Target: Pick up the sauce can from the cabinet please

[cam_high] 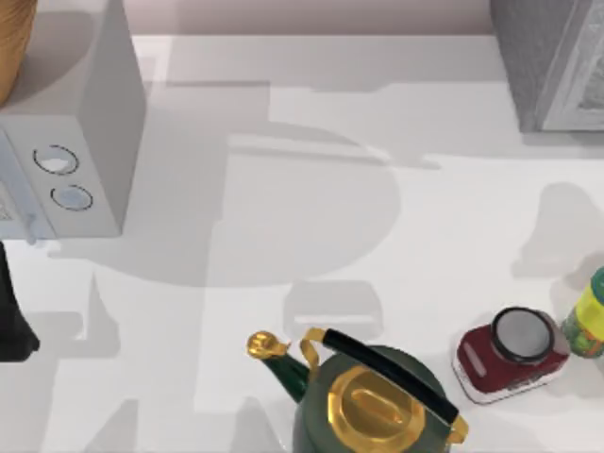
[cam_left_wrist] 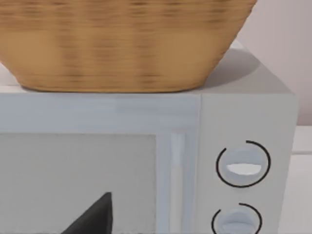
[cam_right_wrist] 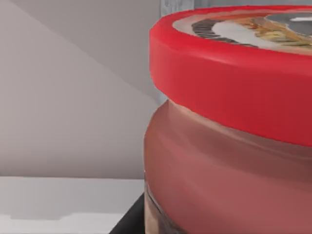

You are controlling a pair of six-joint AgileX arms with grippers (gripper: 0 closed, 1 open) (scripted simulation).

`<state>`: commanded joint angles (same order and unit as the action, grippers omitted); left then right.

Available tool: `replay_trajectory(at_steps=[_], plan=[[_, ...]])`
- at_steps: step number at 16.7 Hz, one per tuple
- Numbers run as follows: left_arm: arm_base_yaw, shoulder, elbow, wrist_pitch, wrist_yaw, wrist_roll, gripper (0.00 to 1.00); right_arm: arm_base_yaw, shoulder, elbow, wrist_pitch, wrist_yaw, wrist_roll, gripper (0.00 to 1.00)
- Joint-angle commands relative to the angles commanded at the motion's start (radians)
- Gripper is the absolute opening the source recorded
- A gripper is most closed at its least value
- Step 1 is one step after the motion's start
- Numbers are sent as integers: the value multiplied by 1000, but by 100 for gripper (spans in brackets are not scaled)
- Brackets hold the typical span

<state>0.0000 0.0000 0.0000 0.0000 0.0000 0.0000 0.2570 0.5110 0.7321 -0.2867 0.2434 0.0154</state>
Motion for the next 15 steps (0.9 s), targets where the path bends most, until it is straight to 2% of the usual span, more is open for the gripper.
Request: replay_trajectory(at_steps=[4, 8, 11, 15], plan=[[0, 0, 0, 0, 0, 0, 100, -122, -245, -378, 133, -124, -7, 0], [0, 0, 0, 0, 0, 0, 100, -214, -432, -637, 239, -211, -13, 0], [0, 0, 0, 0, 0, 0, 100, -253, -504, -724, 282, -241, -15, 0], [0, 0, 0, 0, 0, 0, 100, -257, -511, -732, 287, -243, -15, 0]])
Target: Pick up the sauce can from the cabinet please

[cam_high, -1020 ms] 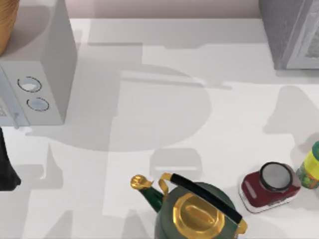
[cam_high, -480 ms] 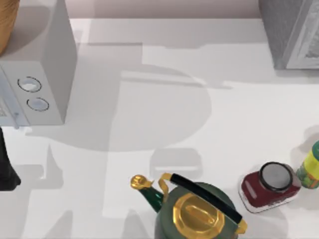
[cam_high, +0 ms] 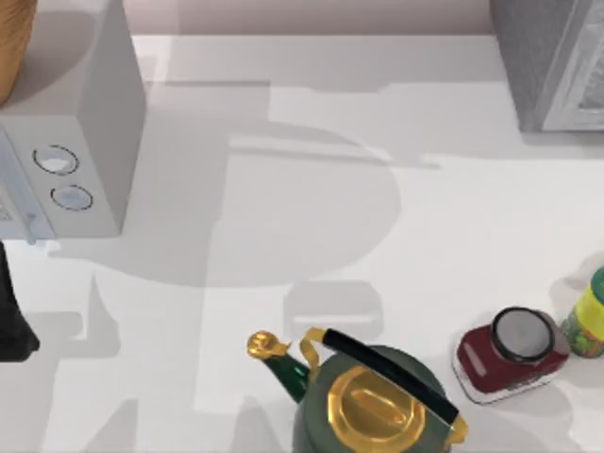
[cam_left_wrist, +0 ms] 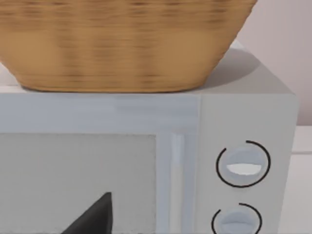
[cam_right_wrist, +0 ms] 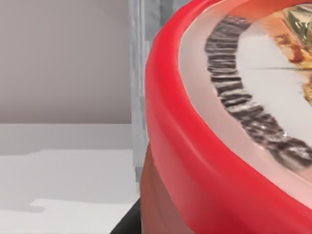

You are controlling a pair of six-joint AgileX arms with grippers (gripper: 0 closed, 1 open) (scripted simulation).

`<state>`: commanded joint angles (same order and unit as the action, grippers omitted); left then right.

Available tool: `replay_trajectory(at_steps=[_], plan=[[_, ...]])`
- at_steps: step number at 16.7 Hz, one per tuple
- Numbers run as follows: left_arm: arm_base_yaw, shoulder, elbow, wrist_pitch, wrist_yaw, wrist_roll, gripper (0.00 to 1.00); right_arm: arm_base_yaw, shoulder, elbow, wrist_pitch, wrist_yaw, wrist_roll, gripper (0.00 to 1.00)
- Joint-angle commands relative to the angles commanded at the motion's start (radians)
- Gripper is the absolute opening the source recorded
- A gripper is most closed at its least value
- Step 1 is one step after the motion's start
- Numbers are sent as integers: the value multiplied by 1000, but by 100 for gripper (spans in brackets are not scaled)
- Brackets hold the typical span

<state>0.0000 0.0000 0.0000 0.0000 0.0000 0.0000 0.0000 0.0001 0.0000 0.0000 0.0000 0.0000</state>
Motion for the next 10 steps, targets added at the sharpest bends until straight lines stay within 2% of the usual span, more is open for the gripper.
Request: replay_trajectory(at_steps=[5, 10], plan=[[0, 0, 0, 0, 0, 0, 100, 11, 69, 57, 61, -23, -9, 0], [0, 0, 0, 0, 0, 0, 100, 28, 386, 225, 319, -118, -57, 0]])
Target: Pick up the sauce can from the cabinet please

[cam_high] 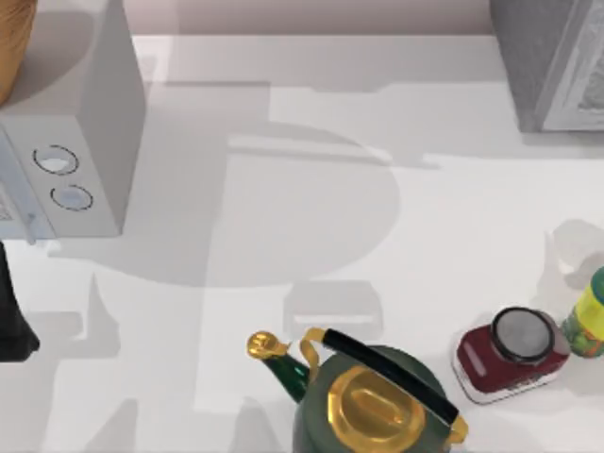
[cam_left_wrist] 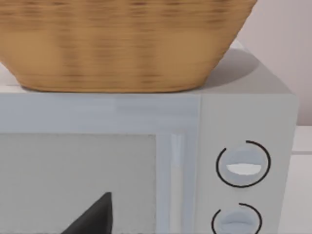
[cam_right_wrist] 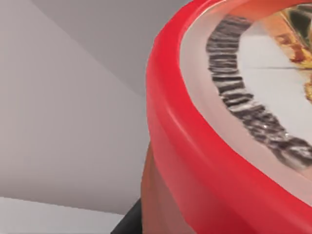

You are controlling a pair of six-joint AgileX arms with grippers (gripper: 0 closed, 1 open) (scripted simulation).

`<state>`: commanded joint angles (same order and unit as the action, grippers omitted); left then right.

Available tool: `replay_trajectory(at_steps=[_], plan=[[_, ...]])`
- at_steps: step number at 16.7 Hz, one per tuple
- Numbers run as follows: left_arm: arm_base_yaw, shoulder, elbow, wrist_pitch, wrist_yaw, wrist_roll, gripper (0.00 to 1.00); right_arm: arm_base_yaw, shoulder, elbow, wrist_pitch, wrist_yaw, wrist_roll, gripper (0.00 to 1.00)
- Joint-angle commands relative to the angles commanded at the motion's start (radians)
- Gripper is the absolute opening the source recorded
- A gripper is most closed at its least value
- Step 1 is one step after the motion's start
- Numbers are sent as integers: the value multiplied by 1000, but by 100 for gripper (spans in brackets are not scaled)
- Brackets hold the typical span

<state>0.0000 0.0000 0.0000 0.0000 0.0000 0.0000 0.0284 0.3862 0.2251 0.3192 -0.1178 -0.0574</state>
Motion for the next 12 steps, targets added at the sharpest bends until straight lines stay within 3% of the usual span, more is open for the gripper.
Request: replay_trajectory(at_steps=[6, 12], plan=[[0, 0, 0, 0, 0, 0, 100, 25, 606, 177, 304, -200, -77, 0], [0, 0, 0, 0, 0, 0, 100, 50, 1089, 250, 430, -420, -135, 0]])
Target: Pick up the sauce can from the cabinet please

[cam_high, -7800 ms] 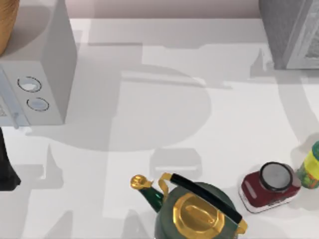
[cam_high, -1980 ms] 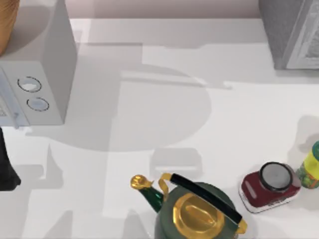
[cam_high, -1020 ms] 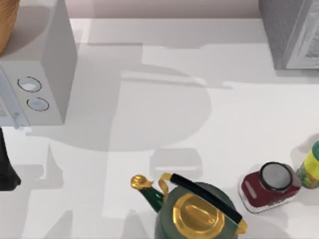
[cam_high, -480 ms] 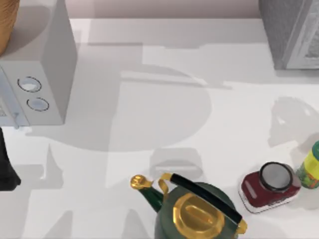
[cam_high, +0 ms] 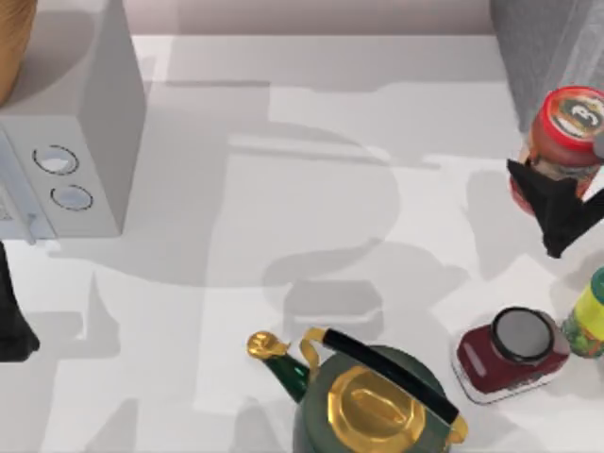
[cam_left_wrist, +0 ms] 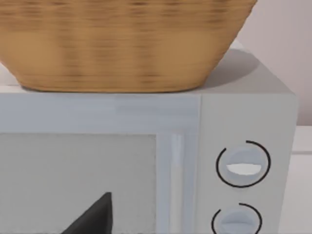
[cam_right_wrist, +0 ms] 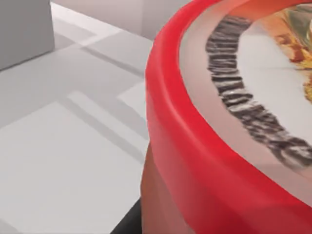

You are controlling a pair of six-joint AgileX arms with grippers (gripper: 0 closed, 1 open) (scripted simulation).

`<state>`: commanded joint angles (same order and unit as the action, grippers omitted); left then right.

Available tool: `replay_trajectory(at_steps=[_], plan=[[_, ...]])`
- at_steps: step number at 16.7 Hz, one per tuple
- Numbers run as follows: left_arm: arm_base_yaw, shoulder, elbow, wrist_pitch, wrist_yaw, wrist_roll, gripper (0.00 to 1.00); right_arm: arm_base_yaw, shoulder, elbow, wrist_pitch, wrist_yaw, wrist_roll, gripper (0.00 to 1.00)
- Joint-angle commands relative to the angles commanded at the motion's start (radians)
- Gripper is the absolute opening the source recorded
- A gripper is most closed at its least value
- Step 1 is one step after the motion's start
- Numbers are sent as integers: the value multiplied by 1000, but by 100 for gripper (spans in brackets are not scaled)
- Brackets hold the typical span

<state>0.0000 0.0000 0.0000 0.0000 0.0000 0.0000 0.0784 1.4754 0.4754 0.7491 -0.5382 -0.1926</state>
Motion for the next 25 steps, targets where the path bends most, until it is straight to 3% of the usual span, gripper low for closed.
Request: replay_trajectory(at_steps=[4, 8, 19, 25], plan=[[0, 0, 0, 0, 0, 0, 100, 9, 124, 7, 7, -87, -18, 0], [0, 0, 0, 0, 0, 0, 100, 10, 129, 7, 5, -93, -19, 0], [0, 0, 0, 0, 0, 0, 100, 163, 287, 101, 235, -38, -16, 0], [0, 0, 0, 0, 0, 0, 100, 119, 434, 131, 215, 12, 26, 0]])
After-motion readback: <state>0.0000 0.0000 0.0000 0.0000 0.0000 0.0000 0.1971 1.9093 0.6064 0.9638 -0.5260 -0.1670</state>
